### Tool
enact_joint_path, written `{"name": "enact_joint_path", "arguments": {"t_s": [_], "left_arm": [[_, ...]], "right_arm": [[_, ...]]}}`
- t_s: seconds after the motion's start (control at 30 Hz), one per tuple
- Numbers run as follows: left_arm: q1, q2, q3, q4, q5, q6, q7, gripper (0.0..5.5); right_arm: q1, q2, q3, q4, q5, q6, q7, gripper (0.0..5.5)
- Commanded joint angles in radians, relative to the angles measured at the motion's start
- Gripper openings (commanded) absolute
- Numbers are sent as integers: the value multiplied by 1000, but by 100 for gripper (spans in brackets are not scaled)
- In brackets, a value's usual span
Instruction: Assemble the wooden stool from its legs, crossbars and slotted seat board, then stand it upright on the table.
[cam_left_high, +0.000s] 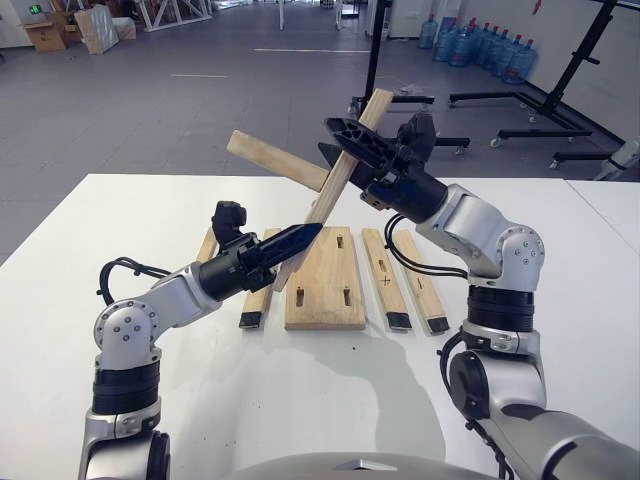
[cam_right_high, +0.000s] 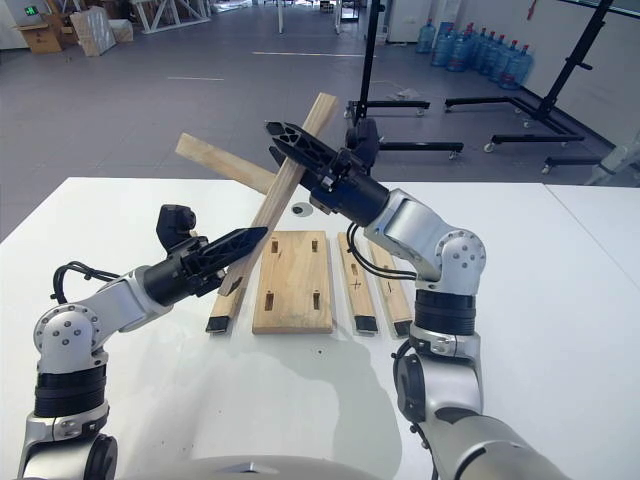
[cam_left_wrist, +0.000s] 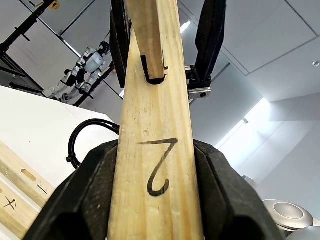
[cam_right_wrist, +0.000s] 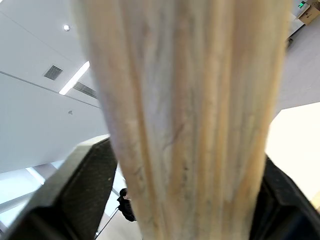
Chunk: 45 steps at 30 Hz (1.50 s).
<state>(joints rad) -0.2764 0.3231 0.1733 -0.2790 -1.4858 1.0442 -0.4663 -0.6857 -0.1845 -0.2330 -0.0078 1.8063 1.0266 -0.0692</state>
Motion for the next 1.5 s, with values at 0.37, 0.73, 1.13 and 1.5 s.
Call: {"name": "enact_joint_path", "arguments": {"t_s": [0.37,0.73,1.13,1.5], "left_arm": [[5,18,-15,-26,37,-28,19,204],[17,6,80,-31,103,-162,149,350],[122,-10,4,-37,444,-287,214,413],[140,-46,-34,-39,510,-280,201,413]], "right_arm": [[40,-56,50,-58,-29,-38,36,217],[101,-177,34,-114,-445,-172,336,206],[-30,-178,169,276,-1141,-794,864,205],[-204,-92,105,828,-1291,-1312,1270,205]]}}
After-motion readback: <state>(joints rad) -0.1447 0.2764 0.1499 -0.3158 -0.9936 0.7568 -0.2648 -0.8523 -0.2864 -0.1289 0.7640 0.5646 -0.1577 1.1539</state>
